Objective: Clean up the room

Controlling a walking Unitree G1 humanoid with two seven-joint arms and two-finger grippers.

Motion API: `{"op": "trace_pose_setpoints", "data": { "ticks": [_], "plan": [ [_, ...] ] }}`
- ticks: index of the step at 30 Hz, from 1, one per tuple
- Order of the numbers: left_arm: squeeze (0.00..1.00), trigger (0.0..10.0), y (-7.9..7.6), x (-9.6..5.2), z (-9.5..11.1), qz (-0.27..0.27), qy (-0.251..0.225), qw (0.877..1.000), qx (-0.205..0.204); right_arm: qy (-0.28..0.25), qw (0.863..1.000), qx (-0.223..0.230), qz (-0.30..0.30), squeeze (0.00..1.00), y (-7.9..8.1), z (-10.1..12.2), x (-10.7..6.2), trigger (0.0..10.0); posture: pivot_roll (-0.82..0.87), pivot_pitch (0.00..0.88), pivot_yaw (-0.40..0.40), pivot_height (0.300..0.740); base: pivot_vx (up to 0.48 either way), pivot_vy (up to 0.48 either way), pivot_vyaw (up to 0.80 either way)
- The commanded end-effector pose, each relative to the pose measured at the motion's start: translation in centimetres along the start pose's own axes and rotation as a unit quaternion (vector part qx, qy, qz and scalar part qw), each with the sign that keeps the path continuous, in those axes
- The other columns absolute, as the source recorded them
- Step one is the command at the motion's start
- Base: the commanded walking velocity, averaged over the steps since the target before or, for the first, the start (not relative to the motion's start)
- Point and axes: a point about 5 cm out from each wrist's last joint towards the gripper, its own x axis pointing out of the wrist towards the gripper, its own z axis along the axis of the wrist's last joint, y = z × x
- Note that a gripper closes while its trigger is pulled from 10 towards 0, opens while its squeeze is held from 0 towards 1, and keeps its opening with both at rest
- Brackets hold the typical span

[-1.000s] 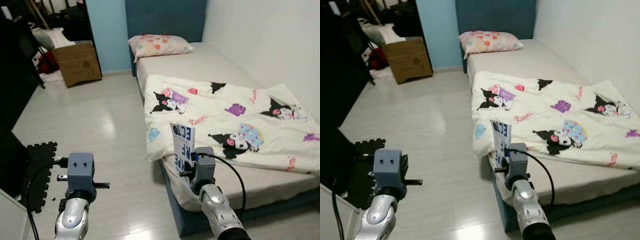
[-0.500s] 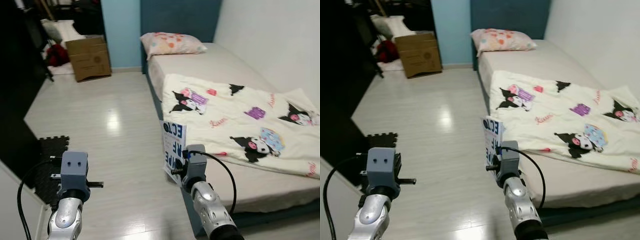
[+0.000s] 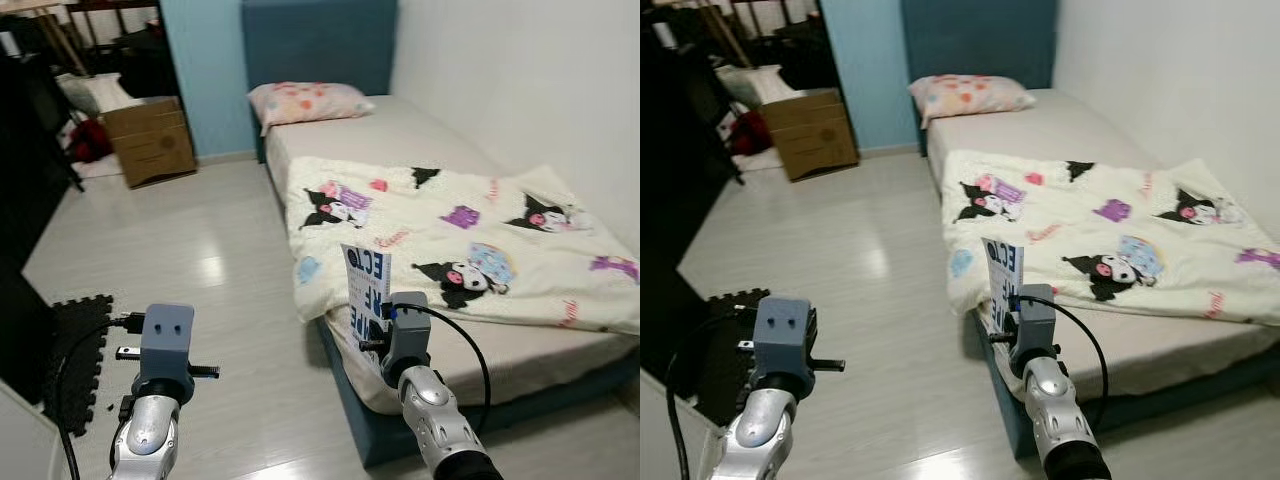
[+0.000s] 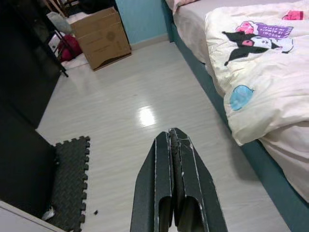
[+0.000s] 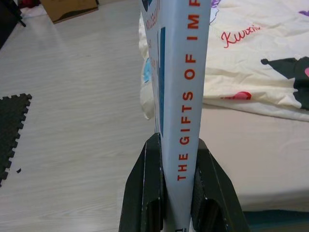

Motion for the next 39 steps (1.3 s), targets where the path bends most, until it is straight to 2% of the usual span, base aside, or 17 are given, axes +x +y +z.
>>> {"op": "trace_pose_setpoints", "data": {
  "ticks": [1,4,8,18,26,32,39],
  "plan": [
    [0.00,10.0,0.9,-0.1,-0.8,0.020,0.019,1.000,0.001,-0.020,1.000,0.004,0.010,0.00,0.6,0.5,0.1,10.0,0.02,0.088,-0.007,0.740,0.000,0.000,0.00],
    [0.00,10.0,0.9,-0.1,-0.8,0.024,0.021,1.000,0.003,-0.023,1.000,0.006,0.013,0.00,0.7,0.6,0.2,10.0,0.02,0.088,-0.007,0.740,0.000,0.000,0.00],
    [0.00,10.0,0.8,0.0,-0.7,0.025,0.017,0.999,-0.027,-0.025,0.999,0.002,0.028,0.00,1.1,0.8,0.3,10.0,0.02,0.082,-0.011,0.740,0.000,0.000,0.00],
    [0.00,10.0,0.5,0.0,-0.4,0.014,0.008,0.999,-0.048,-0.031,0.999,0.004,0.033,0.00,1.3,1.0,0.2,10.0,0.02,0.075,-0.014,0.740,0.000,0.000,0.00],
    [0.00,10.0,0.3,-0.2,-0.2,0.015,0.000,0.998,-0.055,-0.036,0.999,0.002,0.041,0.00,1.2,1.0,0.0,10.0,0.01,0.078,-0.016,0.740,0.356,0.000,0.00],
    [0.00,10.0,0.3,-0.4,-0.2,0.016,-0.001,0.998,-0.058,-0.039,0.997,-0.034,0.063,0.00,1.6,0.8,-0.2,10.0,0.01,0.083,-0.019,0.740,0.369,0.000,0.00],
    [0.00,10.0,0.4,-0.5,-0.3,0.020,-0.001,0.998,-0.060,-0.038,0.996,-0.041,0.073,0.00,2.1,0.8,-0.1,10.0,0.01,0.084,-0.026,0.740,0.368,0.000,0.62]
  ]
}}
